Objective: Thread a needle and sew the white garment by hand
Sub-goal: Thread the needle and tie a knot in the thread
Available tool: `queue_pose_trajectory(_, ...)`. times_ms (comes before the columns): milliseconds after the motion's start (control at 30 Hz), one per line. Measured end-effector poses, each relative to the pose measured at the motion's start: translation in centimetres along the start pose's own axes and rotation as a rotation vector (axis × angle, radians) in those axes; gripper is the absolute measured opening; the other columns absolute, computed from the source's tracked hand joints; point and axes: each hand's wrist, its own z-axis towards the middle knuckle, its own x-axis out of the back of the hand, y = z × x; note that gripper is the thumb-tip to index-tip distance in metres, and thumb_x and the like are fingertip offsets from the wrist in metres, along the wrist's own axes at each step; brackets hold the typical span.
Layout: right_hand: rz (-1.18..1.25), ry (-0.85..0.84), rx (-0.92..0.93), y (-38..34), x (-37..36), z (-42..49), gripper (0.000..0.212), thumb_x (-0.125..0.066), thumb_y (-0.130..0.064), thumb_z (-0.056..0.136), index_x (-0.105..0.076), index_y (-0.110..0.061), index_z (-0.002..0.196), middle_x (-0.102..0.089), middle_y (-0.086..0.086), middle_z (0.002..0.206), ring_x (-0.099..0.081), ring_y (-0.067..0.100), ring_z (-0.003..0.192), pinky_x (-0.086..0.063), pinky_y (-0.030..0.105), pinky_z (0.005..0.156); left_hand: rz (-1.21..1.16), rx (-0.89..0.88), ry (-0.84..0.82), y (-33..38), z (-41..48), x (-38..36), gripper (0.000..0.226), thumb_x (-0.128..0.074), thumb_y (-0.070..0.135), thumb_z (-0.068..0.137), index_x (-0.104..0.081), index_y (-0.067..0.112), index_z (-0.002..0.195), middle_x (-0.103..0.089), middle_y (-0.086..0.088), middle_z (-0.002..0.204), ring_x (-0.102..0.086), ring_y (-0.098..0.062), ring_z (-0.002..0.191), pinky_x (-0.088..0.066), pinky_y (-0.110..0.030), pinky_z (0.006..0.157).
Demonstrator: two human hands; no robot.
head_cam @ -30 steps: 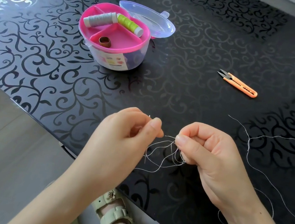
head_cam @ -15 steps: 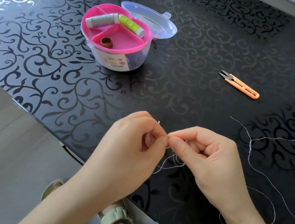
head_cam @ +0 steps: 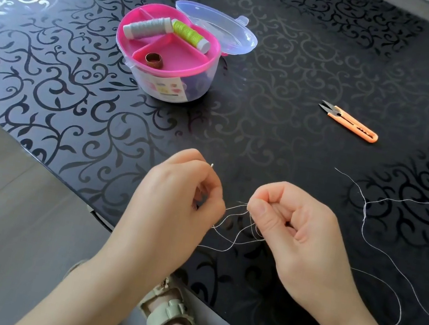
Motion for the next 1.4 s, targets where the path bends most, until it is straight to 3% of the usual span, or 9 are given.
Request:
queue_pose_trajectory(267, 0.109, 0.053, -0.098, 0.1, 0.1, 0.2, 0.012, -0.058, -0.029, 0.086, -0.064, -0.022, 0.078, -0.045, 0.012, 0.054, -0.036, 0.008, 0.049, -0.033, 0.016, 0.047, -0.111, 0.069, -0.06, 0.3, 0.0, 0.5, 0.014, -0.063, 0.02, 0.087, -0.072, 0.023, 0.077, -0.059, 0.004, 0.076, -0.053, -0.008, 0.067, -0.041, -0.013, 0.063)
queue_pose_trajectory(400, 0.393, 0.116, -0.261, 0.3, 0.1, 0.7, 0.011, -0.065, -0.026, 0.077, -0.071, -0.019, 0.072, -0.044, -0.007, 0.047, -0.034, 0.007, 0.047, -0.034, 0.014, 0.049, -0.394, 0.138, -0.129, 0.8, -0.1, 0.6, 0.003, -0.073, 0.027, 0.076, -0.075, 0.028, 0.078, -0.061, 0.002, 0.076, -0.06, -0.012, 0.065, -0.05, -0.026, 0.067)
queue_pose_trajectory(633, 0.632, 0.115, -0.402, -0.2, 0.3, 1.0, 0.011, -0.066, -0.026, 0.076, -0.072, -0.02, 0.069, -0.034, -0.007, 0.046, -0.029, 0.008, 0.045, -0.033, 0.017, 0.049, -0.477, 0.136, -0.074, 1.4, -0.1, 0.2, 0.003, -0.074, 0.031, 0.074, -0.076, 0.029, 0.076, -0.061, 0.003, 0.076, -0.06, -0.008, 0.066, -0.051, -0.022, 0.066)
queue_pose_trajectory(733, 0.724, 0.149, -0.431, -1.2, 0.4, 1.2, 0.019, -0.08, -0.04, 0.068, -0.073, -0.023, 0.075, -0.06, -0.003, 0.066, -0.056, 0.01, 0.066, -0.047, 0.023, 0.069, -0.491, 0.139, -0.053, 1.8, -0.3, -0.1, 0.011, -0.068, 0.027, 0.083, -0.074, 0.031, 0.074, -0.062, 0.0, 0.08, -0.061, -0.015, 0.071, -0.05, -0.031, 0.07)
queue_pose_trajectory(867, 0.944, 0.181, -0.55, -3.4, 0.7, 1.0, 0.034, -0.061, -0.039, 0.074, -0.062, -0.021, 0.104, -0.07, 0.0, 0.114, -0.061, 0.018, 0.113, -0.04, 0.043, 0.103, -0.528, 0.067, 0.066, 2.9, -0.2, -0.1, 0.016, -0.069, 0.021, 0.084, -0.075, 0.033, 0.076, -0.061, 0.002, 0.077, -0.057, -0.011, 0.065, -0.045, -0.019, 0.06)
queue_pose_trajectory(933, 1.063, 0.162, -0.571, -4.9, 0.5, 0.9, 0.03, -0.058, -0.035, 0.079, -0.058, -0.022, 0.106, -0.067, 0.004, 0.121, -0.058, 0.024, 0.12, -0.033, 0.049, 0.109, -0.572, 0.022, 0.089, 3.6, -0.1, 0.0, 0.008, -0.07, 0.021, 0.083, -0.076, 0.025, 0.08, -0.06, 0.004, 0.076, -0.054, -0.007, 0.064, -0.041, -0.013, 0.059)
queue_pose_trajectory(1067, 1.151, 0.15, -0.621, -6.5, 0.1, 0.8, 0.019, -0.061, -0.036, 0.079, -0.076, -0.025, 0.075, -0.067, 0.008, 0.119, -0.059, 0.024, 0.118, -0.031, 0.052, 0.11, -0.726, 0.002, 0.005, 4.9, 0.0, 0.1, 0.015, -0.068, 0.039, 0.082, -0.076, 0.026, 0.08, -0.063, 0.001, 0.081, -0.061, -0.018, 0.075, -0.048, -0.025, 0.065)
queue_pose_trajectory(1200, 1.108, 0.244, -0.638, -6.6, -0.2, 1.0, 0.025, -0.063, -0.035, 0.074, -0.069, -0.023, 0.095, -0.067, 0.006, 0.119, -0.058, 0.024, 0.119, -0.03, 0.053, 0.111, -0.825, 0.091, -0.003, 5.1, 0.1, -0.1, 0.011, -0.072, 0.027, 0.082, -0.075, 0.023, 0.073, -0.066, 0.0, 0.077, -0.062, -0.008, 0.069, -0.045, -0.014, 0.058)
queue_pose_trajectory(1400, 1.093, 0.281, -0.686, -6.2, -0.7, 1.1, 0.031, -0.065, -0.032, 0.073, -0.068, -0.019, 0.102, -0.067, 0.009, 0.119, -0.058, 0.025, 0.119, -0.028, 0.054, 0.111, -0.909, 0.225, -0.139, 4.5, 0.3, -0.1, 0.008, -0.073, 0.028, 0.082, -0.075, 0.02, 0.079, -0.072, -0.008, 0.081, -0.069, -0.027, 0.082, -0.054, -0.047, 0.081)
